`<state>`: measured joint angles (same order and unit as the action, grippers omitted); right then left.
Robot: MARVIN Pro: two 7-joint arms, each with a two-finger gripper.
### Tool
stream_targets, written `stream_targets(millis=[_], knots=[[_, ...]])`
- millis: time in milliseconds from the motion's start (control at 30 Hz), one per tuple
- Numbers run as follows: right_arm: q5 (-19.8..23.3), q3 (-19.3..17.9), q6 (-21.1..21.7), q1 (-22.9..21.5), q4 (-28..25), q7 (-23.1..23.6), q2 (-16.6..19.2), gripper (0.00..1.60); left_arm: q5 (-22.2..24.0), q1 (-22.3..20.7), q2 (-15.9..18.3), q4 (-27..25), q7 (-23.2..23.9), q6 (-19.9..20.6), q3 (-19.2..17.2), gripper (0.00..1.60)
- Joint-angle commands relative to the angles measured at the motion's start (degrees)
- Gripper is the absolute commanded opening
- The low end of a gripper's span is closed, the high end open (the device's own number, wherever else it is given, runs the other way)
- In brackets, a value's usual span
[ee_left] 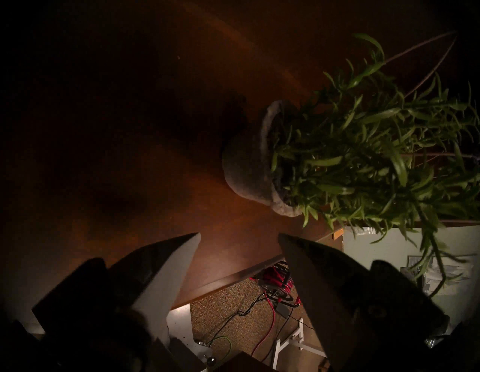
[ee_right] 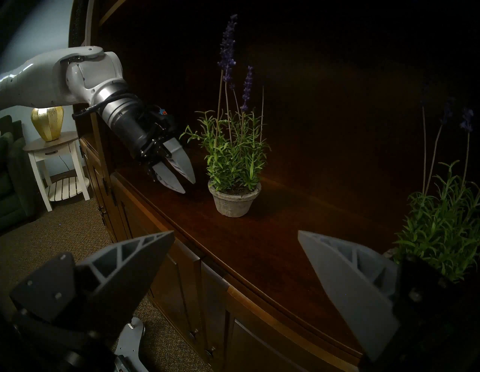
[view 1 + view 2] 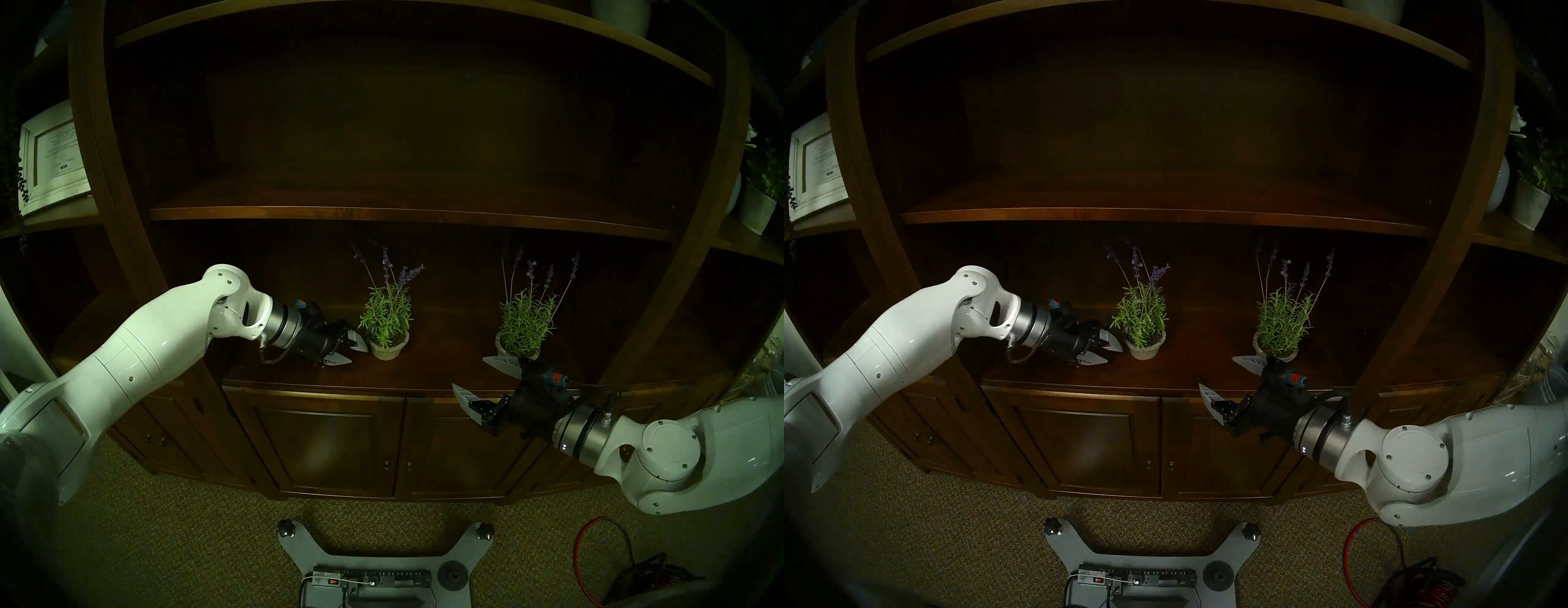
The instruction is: Place the fake decorative plant upright
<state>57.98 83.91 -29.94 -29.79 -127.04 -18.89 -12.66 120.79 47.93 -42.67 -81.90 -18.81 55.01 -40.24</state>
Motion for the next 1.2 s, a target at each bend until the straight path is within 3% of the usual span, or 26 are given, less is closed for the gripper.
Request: stream_targets(millis=[0,67,167,700,900,1033,1067,1167], knots=[[-0.05,-0.91,-0.74,-0.74,-0.24,0.05,0.11,1.6,-0.84,0.51,5.3,-8.68,1.56,-0.01,-1.49,1.18],[-0.05,-0.83,-0.57,-0.75,-0.25,-0.01,0.05,1.6,-1.09,-0.72,4.08,-7.58,2.85,-0.01,-0.47,1.19],[-0.05,-0.71,-0.4,-0.73,-0.25,-0.07,-0.02,1.6,-1.5,0.3,6.26,-12.96,3.44,-0.01,-0.2,1.22],[-0.05,-0.32,-0.15,-0.59,-0.19,-0.23,-0.25,1.6,-3.37,2.17,12.12,-25.4,3.42,-0.01,0.71,1.25],[-0.05,-0.16,-0.12,-0.6,-0.18,-0.3,-0.35,1.6,-5.8,3.2,16.28,-30.74,1.98,-0.01,1.05,1.31],[-0.05,-0.06,-0.13,-0.63,-0.18,-0.36,-0.41,1.6,-8.34,4.84,20.29,-35.29,0.18,-0.01,1.65,1.44],[-0.05,-0.04,-0.13,-0.64,-0.18,-0.37,-0.42,1.6,-8.88,5.08,19.58,-34.85,-0.23,-0.01,1.6,1.45],[-0.05,0.04,-0.12,-0.64,-0.18,-0.41,-0.47,1.6,-10.76,5.76,22.15,-37.25,-1.97,-0.01,1.3,1.44]])
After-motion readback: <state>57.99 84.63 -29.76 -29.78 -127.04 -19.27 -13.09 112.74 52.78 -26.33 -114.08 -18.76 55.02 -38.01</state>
